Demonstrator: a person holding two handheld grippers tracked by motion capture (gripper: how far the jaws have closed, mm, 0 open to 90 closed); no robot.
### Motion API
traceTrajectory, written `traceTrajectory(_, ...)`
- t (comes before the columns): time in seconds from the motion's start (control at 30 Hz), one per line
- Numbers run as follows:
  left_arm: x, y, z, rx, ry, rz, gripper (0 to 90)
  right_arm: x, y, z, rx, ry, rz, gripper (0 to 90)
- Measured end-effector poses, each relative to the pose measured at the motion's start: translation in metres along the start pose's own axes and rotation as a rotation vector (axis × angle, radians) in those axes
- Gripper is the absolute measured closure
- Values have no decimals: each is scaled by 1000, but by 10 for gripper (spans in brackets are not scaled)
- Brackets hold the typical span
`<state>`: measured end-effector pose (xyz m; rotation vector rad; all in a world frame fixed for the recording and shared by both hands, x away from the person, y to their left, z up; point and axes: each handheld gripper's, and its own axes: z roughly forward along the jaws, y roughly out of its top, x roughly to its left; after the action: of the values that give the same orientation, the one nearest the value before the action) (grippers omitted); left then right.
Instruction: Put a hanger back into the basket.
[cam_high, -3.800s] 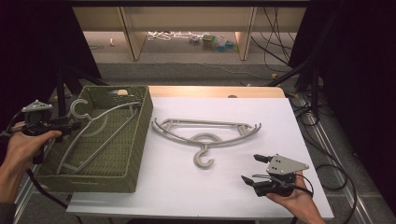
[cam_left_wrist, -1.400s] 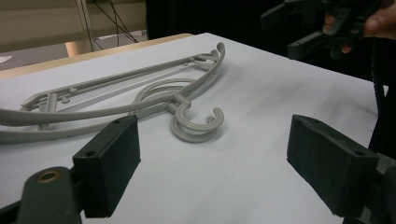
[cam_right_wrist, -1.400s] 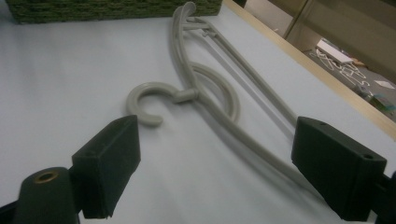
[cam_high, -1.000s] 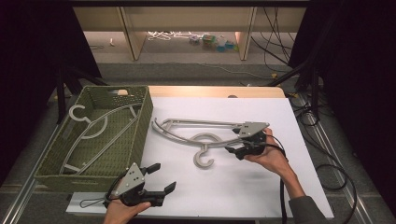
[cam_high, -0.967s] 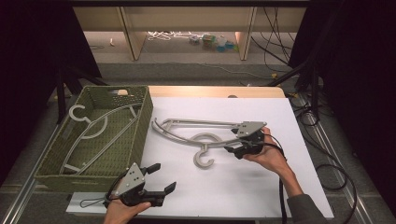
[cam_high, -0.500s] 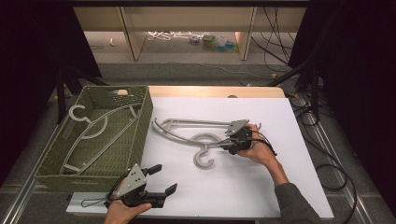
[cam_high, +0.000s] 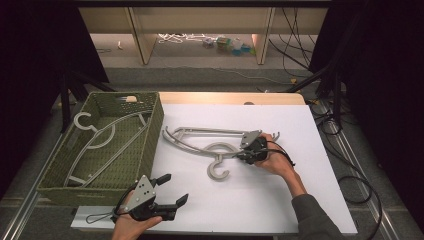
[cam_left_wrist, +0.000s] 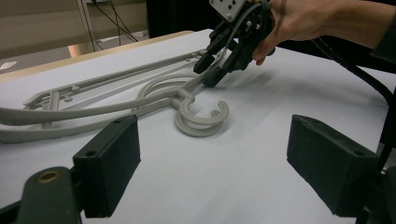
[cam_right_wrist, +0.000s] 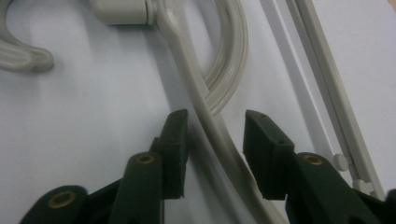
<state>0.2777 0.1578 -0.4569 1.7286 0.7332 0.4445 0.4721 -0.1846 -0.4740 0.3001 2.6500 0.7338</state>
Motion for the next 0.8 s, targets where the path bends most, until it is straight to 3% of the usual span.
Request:
traceTrajectory(0.1,1,0,-1,9,-2,14,172,-1,0,0,15,-6,-17,666)
traceTrajectory(0.13,0,0,0,9,1,-2,172,0,0,0,15,-8,-24,682)
traceTrajectory(0.2,1,0,0,15,-4,13,172,-1,0,0,19,-13,-57,703)
traceTrajectory(0.23,0,-1,0,16,-4,0,172,-1,0,0,22,-9,-72,710)
traceTrajectory(0.27,1,0,0,18,-8,18,172,-1,0,0,22,-15,-92,718)
traceTrajectory(0.3,1,-1,1,16,-13,15,172,1,2,0,31,-21,-142,736)
traceTrajectory(0.33,1,-1,1,14,-15,12,172,1,2,0,31,-21,-142,736)
traceTrajectory(0.43,0,-1,1,20,-10,0,173,2,4,-3,53,-11,-209,763)
traceTrajectory(0.53,2,-1,1,21,-9,17,174,2,5,-4,59,-10,-281,780)
traceTrajectory(0.63,1,-2,1,20,-3,-8,178,3,6,-7,52,1,-326,795)
traceTrajectory(0.7,2,-2,1,23,-9,7,180,4,8,-11,45,7,-365,806)
traceTrajectory(0.8,2,-1,1,23,-13,22,181,5,9,-13,40,18,-375,816)
